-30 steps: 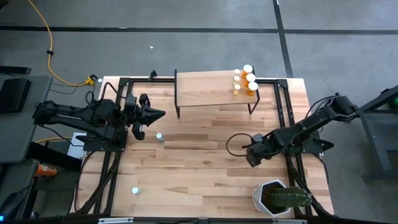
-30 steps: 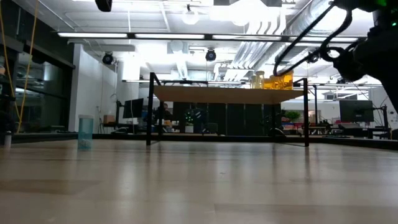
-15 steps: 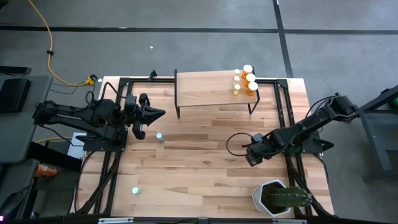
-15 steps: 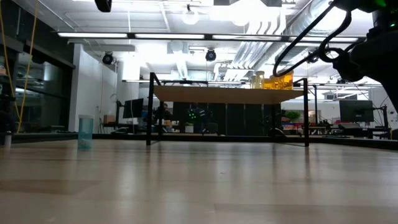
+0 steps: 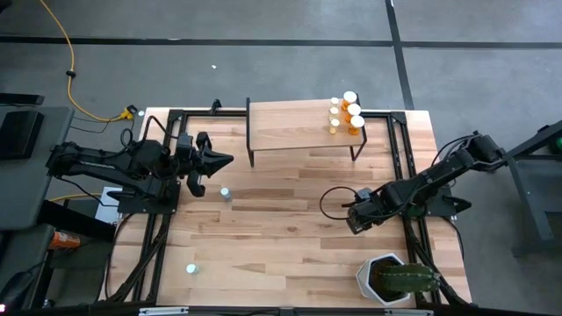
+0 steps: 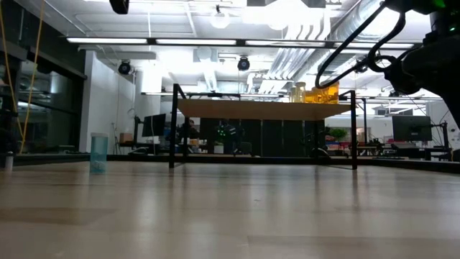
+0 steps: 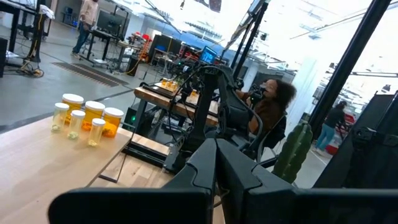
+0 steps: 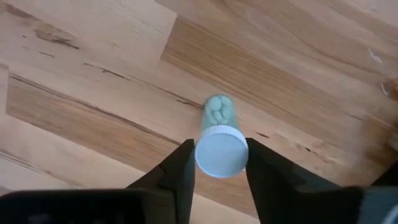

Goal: Pick and place medicine bottles onto shelf by color
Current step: Put the right green pill bottle on the shelf

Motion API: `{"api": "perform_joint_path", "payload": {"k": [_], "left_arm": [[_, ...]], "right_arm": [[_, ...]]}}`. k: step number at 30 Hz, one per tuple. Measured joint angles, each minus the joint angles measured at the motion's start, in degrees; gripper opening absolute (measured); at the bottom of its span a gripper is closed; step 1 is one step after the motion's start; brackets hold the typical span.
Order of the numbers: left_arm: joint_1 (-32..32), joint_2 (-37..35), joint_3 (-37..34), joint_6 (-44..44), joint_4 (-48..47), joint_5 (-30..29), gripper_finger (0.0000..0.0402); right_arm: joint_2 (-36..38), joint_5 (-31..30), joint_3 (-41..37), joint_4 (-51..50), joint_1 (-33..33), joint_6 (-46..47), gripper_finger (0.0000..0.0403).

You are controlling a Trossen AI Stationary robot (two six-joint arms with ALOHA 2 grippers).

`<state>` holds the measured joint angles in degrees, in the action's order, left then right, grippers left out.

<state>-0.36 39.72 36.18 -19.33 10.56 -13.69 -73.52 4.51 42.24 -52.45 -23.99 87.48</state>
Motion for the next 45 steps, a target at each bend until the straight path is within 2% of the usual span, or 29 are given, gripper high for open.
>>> {"api": "perform_joint_path", "payload": {"k": [10, 18, 25, 29, 34, 40, 45], "left_arm": [[0.00, 0.00, 0.00, 0.00, -0.02, 0.00, 0.0000], [0.00, 0.01, 0.01, 0.00, -0.02, 0.00, 0.0000], [0.00, 0.00, 0.02, -0.02, -0.02, -0.02, 0.0000], [0.00, 0.01, 0.02, -1.19, 0.00, -0.10, 0.0000], [0.00, 0.68, 0.06, -4.55, 0.12, -3.06, 0.0000], [0.00, 3.77, 0.07, -9.45, 0.04, -4.94, 0.0000], [0.00, 6.98, 0.07, -12.36, 0.01, -4.56, 0.0000]], "right_arm": [[3.06, 0.22, 1.86, 1.31, 0.00, -3.36, 0.0110], [3.60, -6.18, 16.52, 1.38, 1.64, -16.21, 0.0109], [-2.84, -11.63, 35.68, -1.04, 10.84, -33.52, 0.0109], [-9.61, -14.24, 47.41, -7.88, 17.46, -43.12, 0.0108], [-17.83, -15.83, 59.16, -17.70, 25.20, -51.63, 0.0108], [-26.12, -16.06, 67.75, -25.84, 34.07, -56.88, 0.0108], [-29.98, -16.06, 70.67, -25.99, 40.92, -56.70, 0.0108]]}}
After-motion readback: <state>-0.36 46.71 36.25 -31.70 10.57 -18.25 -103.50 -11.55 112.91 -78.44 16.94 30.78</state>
